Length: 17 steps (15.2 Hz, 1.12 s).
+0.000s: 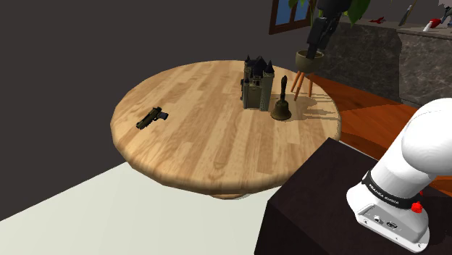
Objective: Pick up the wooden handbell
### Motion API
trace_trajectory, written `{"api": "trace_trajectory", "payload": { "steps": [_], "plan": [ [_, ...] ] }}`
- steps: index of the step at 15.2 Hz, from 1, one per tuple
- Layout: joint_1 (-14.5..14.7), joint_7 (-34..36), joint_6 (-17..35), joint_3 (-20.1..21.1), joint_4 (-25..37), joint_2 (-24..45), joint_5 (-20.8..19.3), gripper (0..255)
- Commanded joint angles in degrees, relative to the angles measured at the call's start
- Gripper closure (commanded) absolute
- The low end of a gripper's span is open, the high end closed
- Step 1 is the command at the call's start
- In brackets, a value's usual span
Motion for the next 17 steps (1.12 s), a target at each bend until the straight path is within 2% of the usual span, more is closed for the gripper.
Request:
{"api": "trace_trajectory", "payload": {
  "steps": [1,9,17],
  "plan": [
    [0.0,0.0,0.0,0.0,0.0,0.0,0.0,0],
    [-2.61,-5.81,10.8,-5.85,0.1,11.75,-3.17,0],
    [-4.57,-11.58,19.95,-11.18,4.83,26.41,-4.11,0]
  ]
}}
